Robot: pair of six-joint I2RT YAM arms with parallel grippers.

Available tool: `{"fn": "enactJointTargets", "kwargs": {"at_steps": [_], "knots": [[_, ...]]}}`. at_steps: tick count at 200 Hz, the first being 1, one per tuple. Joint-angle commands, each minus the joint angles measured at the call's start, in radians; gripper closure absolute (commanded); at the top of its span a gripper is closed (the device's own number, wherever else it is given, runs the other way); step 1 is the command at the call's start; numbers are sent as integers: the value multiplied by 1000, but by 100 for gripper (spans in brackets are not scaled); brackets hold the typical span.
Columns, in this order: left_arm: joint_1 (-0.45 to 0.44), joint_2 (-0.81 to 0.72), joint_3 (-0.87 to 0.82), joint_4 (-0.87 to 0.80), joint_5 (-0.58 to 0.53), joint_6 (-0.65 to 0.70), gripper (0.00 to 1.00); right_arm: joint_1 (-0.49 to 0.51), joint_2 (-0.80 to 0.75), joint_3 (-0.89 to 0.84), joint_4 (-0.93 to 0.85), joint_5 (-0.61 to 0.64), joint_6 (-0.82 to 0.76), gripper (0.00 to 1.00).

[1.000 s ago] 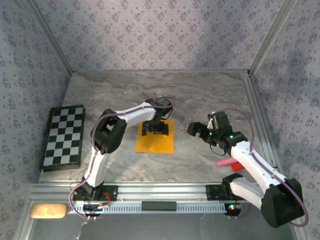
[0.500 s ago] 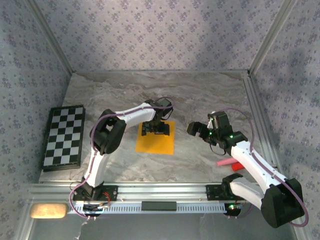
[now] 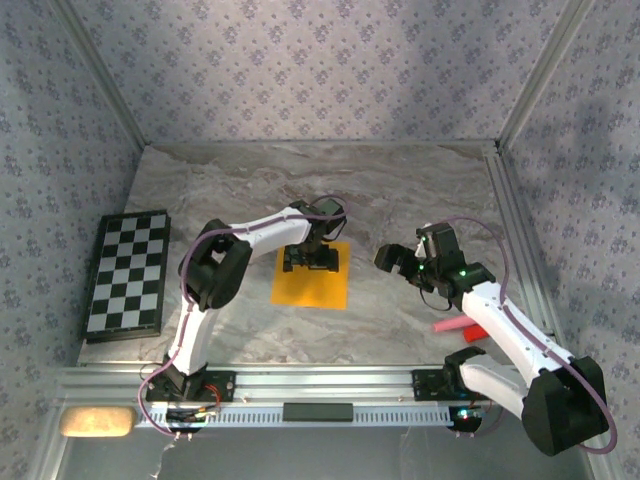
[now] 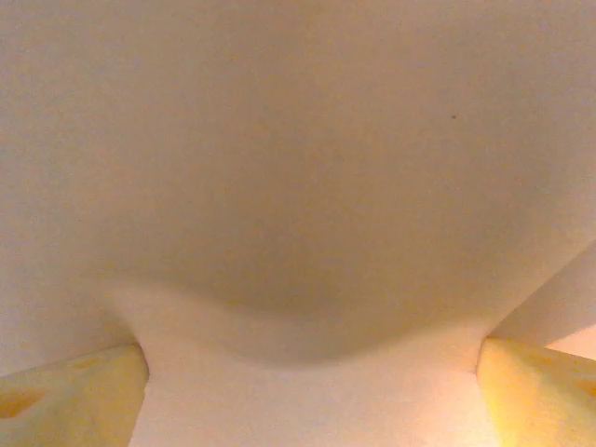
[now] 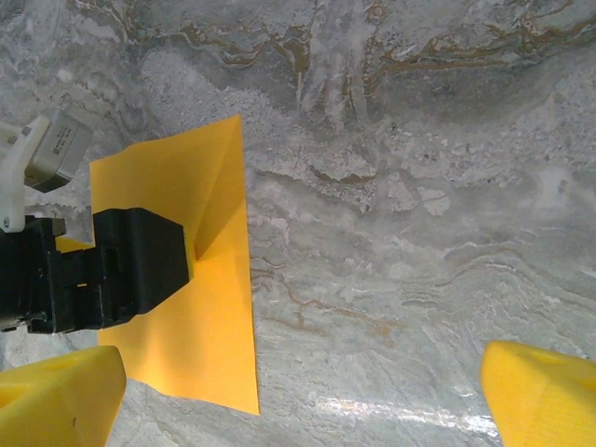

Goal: Fold a paper plane with a square sheet of paper (pick it up from the middle)
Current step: First fold the square sheet of paper in half at the center of the table.

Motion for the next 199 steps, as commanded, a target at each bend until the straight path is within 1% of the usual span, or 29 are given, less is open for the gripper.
{"fn": "enactJointTargets", "kwargs": {"at_steps": [1,50,79,94,99,108,116,140,149,170,180,188,199], "knots": [[-10,29,-57,3,1,-16,9,1,1,24,-40,24,20,0],[-11,-16,-55,24,-15,-12,12,2,-1,22,-30,22,28,0],[-11,-41,-46,38,-20,0,17,2,-1,21,-31,24,31,0],[-12,-49,-49,54,-24,13,18,2,-2,22,-25,13,28,0],[-12,-54,-51,60,-28,12,20,2,-1,24,-24,8,26,0],[-11,-61,-53,66,-34,19,27,3,-3,29,-23,2,22,0],[-11,-69,-56,71,-36,21,31,3,-5,32,-24,-2,18,0],[-12,-92,-64,83,-52,20,37,5,-8,38,-24,3,15,0],[-11,-102,-68,89,-58,26,46,5,-10,37,-24,5,16,0],[-13,-165,-128,169,-77,32,55,5,-9,34,-25,9,22,0],[-14,-200,-154,189,-86,34,56,6,-10,35,-28,11,22,0],[-12,-224,-172,238,-88,36,56,7,-11,36,-30,15,24,0],[-11,-246,-184,260,-69,43,57,5,-13,35,-34,24,26,0]]}}
